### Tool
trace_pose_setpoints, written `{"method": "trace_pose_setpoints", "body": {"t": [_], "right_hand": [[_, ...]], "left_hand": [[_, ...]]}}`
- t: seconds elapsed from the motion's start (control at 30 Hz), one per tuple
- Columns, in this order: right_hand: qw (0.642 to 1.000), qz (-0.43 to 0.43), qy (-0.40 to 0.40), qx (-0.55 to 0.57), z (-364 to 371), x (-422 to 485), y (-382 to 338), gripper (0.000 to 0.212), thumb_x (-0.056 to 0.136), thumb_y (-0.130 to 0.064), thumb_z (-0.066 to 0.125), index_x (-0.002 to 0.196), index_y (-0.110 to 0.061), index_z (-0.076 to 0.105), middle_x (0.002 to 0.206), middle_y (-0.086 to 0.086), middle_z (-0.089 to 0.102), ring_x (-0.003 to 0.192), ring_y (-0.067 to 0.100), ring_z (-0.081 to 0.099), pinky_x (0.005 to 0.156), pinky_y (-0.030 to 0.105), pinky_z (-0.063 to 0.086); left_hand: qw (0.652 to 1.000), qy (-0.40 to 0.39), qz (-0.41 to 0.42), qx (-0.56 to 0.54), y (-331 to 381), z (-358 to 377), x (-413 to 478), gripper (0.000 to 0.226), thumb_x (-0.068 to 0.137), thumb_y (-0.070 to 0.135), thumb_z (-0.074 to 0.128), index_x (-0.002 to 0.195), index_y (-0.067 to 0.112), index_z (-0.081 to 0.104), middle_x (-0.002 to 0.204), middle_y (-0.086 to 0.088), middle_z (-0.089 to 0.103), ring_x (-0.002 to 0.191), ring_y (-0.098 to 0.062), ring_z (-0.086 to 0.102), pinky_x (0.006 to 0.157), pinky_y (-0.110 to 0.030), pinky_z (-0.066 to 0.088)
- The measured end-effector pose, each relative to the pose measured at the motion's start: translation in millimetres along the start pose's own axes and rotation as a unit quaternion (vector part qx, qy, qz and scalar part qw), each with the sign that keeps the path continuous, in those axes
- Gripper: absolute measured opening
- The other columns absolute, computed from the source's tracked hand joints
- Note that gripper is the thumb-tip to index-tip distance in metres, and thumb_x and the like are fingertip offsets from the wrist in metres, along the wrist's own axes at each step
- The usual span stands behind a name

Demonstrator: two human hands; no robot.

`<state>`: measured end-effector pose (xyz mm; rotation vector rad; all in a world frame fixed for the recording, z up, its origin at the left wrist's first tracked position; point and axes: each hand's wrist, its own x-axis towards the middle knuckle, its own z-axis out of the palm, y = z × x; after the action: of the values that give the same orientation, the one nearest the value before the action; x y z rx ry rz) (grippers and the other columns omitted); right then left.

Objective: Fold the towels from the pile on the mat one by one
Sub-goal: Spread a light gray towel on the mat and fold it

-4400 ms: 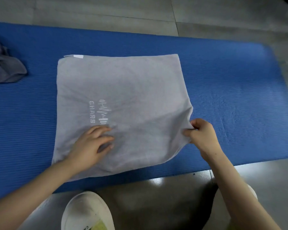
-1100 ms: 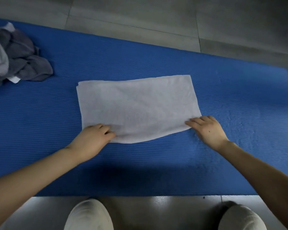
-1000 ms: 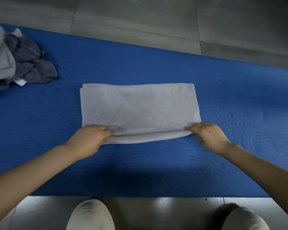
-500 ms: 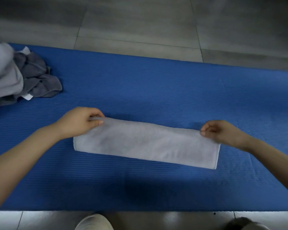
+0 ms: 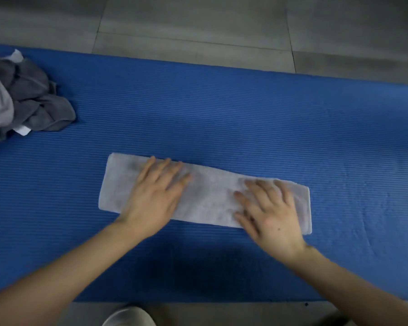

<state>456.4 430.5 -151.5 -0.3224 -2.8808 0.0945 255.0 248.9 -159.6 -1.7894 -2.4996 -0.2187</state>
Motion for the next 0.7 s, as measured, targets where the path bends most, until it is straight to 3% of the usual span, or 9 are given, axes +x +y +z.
{"method": "trace_pose_setpoints", "body": {"t": [0.1,0.17,0.43,0.57,0.63,0.7], "right_hand": [[0.992,-0.064,-0.105,-0.029,30.7,-11.2,-12.3,0.054,0.091,-0.052,0.047,0.137,-0.023,0.048,0.145,0.011,0.043,0.134,0.032,0.039,0.106,0.064,0.023],[0.986,-0.079,-0.145,-0.039,43.5,-11.9,-1.5,0.059,0.091,-0.055,0.044,0.143,-0.026,0.039,0.15,0.01,0.035,0.138,0.031,0.033,0.107,0.066,0.019],[0.973,-0.103,-0.181,-0.101,30.5,-31.5,57.2,0.068,0.089,-0.062,0.042,0.147,-0.027,0.031,0.154,0.008,0.027,0.141,0.026,0.027,0.108,0.064,0.022],[0.959,-0.139,-0.212,-0.128,14.0,-46.2,81.9,0.065,0.092,-0.046,0.04,0.149,-0.019,0.022,0.154,0.013,0.023,0.141,0.03,0.023,0.108,0.058,0.025],[0.955,-0.157,-0.218,-0.122,2.9,-48.0,88.1,0.071,0.083,-0.028,0.06,0.145,-0.014,0.029,0.15,0.018,0.032,0.138,0.031,0.028,0.107,0.055,0.028],[0.962,-0.151,-0.213,-0.079,-9.9,-42.3,87.9,0.074,0.066,-0.009,0.075,0.132,-0.012,0.041,0.137,0.018,0.051,0.128,0.03,0.045,0.101,0.05,0.043]], "left_hand": [[0.992,-0.12,0.029,0.003,24.1,20.1,-2.5,0.05,0.098,0.043,0.022,0.138,0.023,0.044,0.145,-0.009,0.042,0.135,-0.036,0.031,0.106,-0.062,0.021],[0.989,-0.149,0.012,0.005,16.6,33.2,-2.6,0.054,0.098,0.05,0.014,0.143,0.026,0.031,0.149,-0.004,0.037,0.14,-0.03,0.024,0.106,-0.066,0.016],[0.989,-0.15,0.001,0.002,9.7,41.5,-4.4,0.055,0.097,0.054,0.013,0.145,0.029,0.027,0.152,0.0,0.03,0.142,-0.024,0.02,0.109,-0.065,0.013],[0.989,-0.147,0.001,-0.004,6.2,43.1,-5.3,0.057,0.097,0.055,0.009,0.146,0.029,0.024,0.153,0.001,0.026,0.143,-0.021,0.014,0.111,-0.062,0.007],[0.99,-0.144,-0.004,-0.009,7.7,41.4,-4.8,0.058,0.097,0.056,0.008,0.145,0.029,0.024,0.153,0.001,0.027,0.143,-0.02,0.014,0.111,-0.061,0.006],[0.993,-0.119,-0.016,-0.022,15.7,32.4,-2.0,0.059,0.096,0.055,0.014,0.14,0.024,0.038,0.148,-0.004,0.037,0.14,-0.025,0.024,0.11,-0.06,0.01]]}}
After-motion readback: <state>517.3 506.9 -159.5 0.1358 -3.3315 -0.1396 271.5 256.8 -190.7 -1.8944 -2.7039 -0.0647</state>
